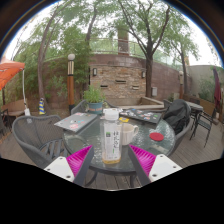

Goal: Pour water

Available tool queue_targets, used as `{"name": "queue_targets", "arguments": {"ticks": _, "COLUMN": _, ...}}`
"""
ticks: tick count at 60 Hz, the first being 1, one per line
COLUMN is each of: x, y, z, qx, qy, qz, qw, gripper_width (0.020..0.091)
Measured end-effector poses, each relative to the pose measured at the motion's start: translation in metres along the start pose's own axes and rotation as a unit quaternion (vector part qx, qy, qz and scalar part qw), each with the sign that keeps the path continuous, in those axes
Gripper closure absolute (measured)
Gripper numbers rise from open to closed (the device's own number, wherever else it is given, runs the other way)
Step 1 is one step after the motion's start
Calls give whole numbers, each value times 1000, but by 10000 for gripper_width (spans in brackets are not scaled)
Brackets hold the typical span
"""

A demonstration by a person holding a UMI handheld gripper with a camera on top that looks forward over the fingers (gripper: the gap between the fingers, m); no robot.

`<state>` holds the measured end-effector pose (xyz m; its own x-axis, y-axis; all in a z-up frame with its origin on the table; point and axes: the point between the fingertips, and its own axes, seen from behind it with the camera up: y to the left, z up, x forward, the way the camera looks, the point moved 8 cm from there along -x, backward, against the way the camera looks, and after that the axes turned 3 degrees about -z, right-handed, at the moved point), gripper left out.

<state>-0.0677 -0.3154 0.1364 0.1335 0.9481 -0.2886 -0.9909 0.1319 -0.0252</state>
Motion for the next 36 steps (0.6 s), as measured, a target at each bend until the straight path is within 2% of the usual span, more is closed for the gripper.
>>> {"name": "queue_targets", "arguments": {"ticks": 14, "x": 96, "y": 8, "z": -17, "qx": 6, "qy": -19, "qz": -2, "qw": 1000, "gripper_width": 301}}
{"name": "queue_targets", "arguments": {"ticks": 19, "x": 117, "y": 2, "z": -5, "qx": -6, "qy": -48, "qz": -16, "qw": 999, "gripper_width": 305}}
{"name": "queue_targets", "arguments": {"ticks": 21, "x": 120, "y": 1, "z": -1, "qx": -10, "qy": -58, "qz": -16, "qw": 998, "gripper_width": 345}}
{"name": "queue_targets", "arguments": {"ticks": 23, "x": 127, "y": 6, "z": 1, "qx": -17, "qy": -60, "qz": -11, "qw": 998, "gripper_width": 504}}
{"name": "queue_targets", "arguments": {"ticks": 30, "x": 137, "y": 10, "z": 0, "qx": -52, "qy": -86, "qz": -5, "qw": 995, "gripper_width": 534}}
{"name": "queue_targets", "arguments": {"ticks": 36, "x": 137, "y": 11, "z": 0, "qx": -54, "qy": -70, "qz": -3, "qw": 996, "gripper_width": 570}}
